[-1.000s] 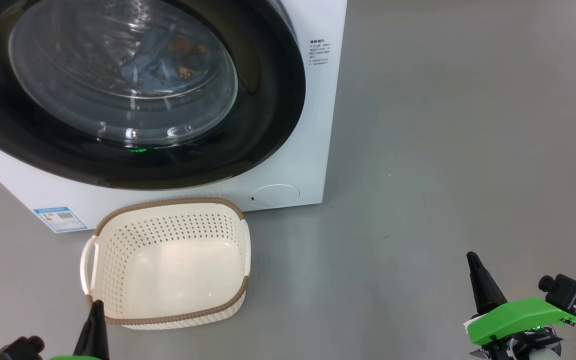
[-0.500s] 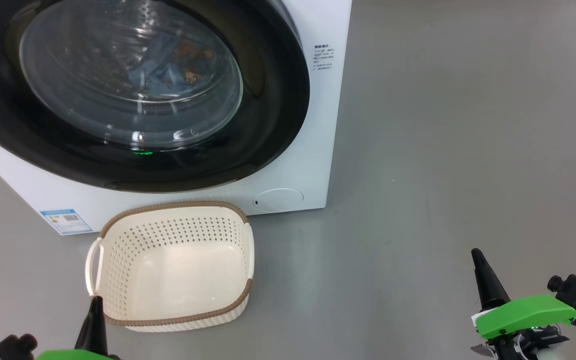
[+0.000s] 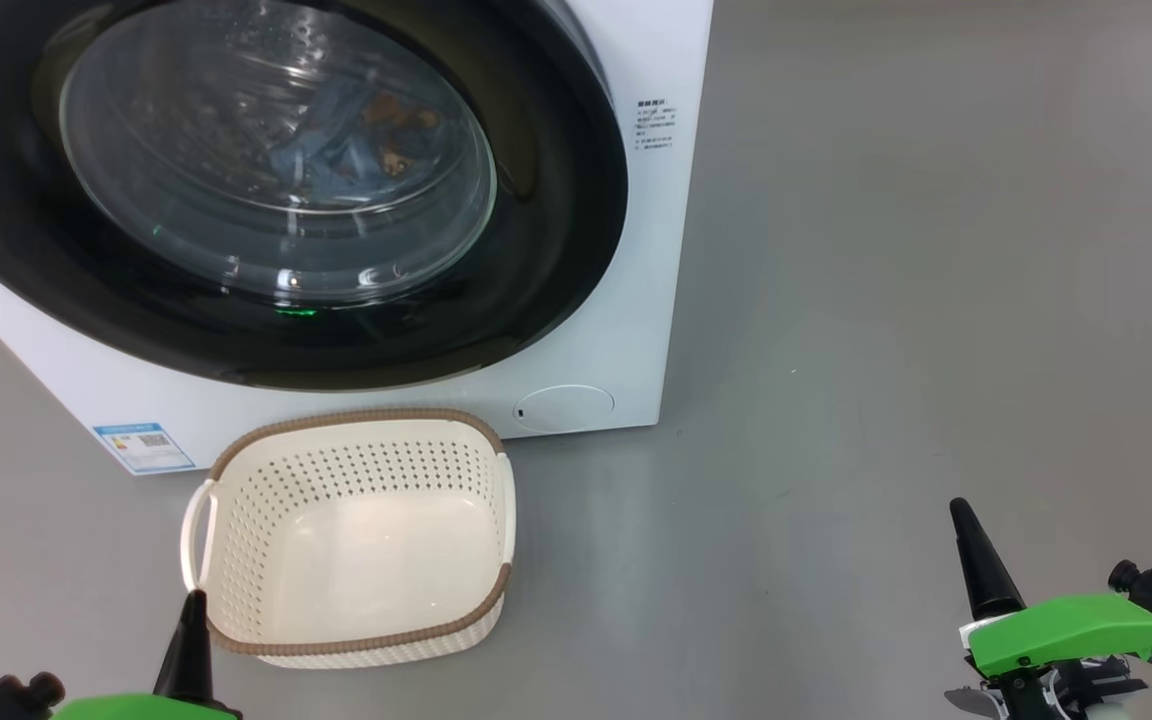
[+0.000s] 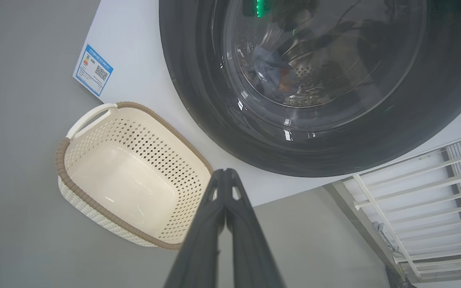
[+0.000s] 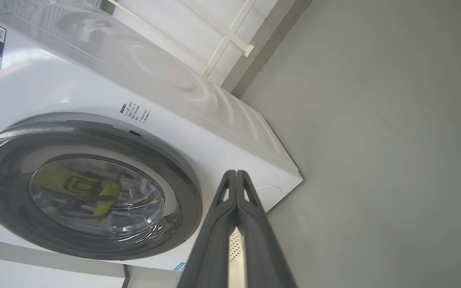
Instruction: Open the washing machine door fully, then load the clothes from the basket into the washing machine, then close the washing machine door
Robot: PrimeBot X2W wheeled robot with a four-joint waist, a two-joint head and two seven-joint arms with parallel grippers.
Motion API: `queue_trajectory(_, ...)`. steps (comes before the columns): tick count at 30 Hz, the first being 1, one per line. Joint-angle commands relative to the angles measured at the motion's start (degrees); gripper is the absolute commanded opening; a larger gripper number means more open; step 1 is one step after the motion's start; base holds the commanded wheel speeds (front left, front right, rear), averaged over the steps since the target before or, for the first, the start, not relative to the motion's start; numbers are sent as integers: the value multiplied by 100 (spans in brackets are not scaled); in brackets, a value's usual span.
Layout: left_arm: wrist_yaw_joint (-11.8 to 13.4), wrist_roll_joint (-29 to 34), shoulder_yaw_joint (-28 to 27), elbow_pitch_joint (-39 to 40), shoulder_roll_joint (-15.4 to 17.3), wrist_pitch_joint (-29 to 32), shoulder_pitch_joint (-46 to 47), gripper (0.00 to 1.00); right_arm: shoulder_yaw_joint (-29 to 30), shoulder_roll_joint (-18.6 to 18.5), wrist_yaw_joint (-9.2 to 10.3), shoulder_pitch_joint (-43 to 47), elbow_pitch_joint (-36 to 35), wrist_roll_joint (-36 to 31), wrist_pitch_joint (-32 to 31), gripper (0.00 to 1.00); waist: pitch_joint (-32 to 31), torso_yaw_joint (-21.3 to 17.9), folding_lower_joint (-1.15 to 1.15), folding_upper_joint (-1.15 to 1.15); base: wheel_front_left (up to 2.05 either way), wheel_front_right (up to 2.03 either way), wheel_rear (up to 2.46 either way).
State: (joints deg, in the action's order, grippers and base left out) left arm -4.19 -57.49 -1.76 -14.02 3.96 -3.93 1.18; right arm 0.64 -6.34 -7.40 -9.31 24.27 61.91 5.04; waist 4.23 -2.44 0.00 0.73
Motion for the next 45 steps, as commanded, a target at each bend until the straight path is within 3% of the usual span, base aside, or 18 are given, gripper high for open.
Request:
queue_trajectory(1, 32, -111, -143, 179, 68, 38, 253, 0, -34, -27, -5, -56, -182, 133, -31, 0, -5, 4, 0, 0, 0, 0, 0)
queue_trajectory(45, 266, -2592, -404, 544, -62, 775, 430, 0, -123, -181, -8, 84, -726, 2767, -433, 0, -278, 180, 0, 0, 0, 0, 0)
